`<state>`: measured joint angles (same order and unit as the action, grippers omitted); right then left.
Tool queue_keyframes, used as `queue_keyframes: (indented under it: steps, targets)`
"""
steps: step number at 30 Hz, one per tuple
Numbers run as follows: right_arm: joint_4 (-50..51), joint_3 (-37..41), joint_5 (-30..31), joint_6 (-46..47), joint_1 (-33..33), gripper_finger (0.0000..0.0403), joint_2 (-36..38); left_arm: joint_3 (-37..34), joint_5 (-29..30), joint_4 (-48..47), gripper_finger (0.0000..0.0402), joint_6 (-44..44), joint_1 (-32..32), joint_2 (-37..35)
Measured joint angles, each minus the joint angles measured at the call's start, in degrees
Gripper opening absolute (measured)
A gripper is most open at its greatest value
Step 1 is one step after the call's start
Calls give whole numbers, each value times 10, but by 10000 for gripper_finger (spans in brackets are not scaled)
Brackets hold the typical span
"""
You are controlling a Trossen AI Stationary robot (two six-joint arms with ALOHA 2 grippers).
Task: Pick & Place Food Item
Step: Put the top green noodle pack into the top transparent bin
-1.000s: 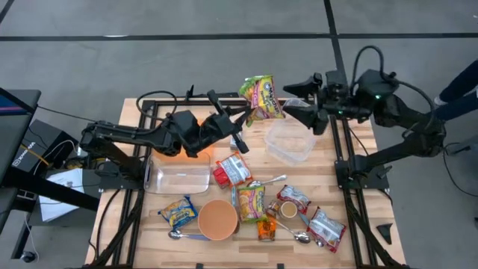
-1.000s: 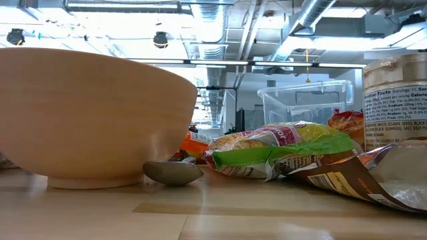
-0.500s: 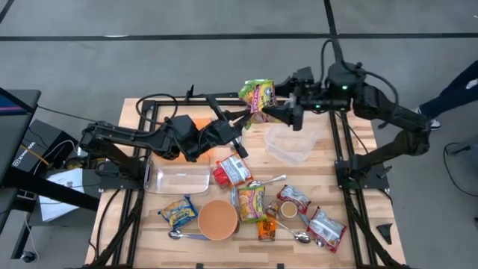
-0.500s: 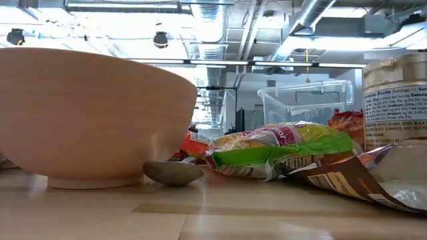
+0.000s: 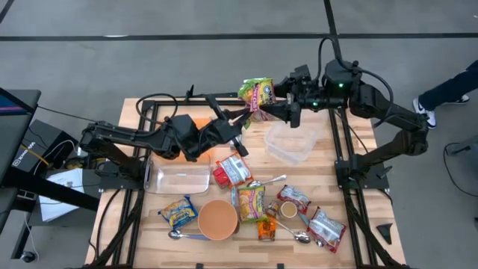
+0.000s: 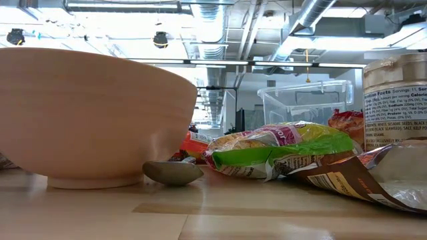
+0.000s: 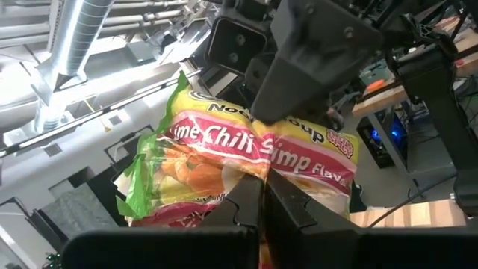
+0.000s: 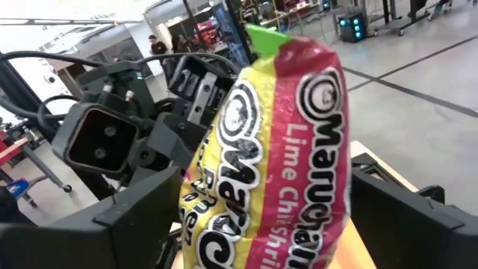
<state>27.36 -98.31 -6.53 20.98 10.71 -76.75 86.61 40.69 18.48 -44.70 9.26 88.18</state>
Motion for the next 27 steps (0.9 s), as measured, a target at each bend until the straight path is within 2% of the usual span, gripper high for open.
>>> queue_keyframes:
  steps: [5,17,27]
  targets:
    - [1,0,-27,1,7,314,-1,0,0,0,0,2,-2,0]
    - [1,0,-28,1,7,221,-1,0,0,0,3,21,-3,0]
    - [1,0,-28,1,7,153,-1,0,0,0,41,36,1,0]
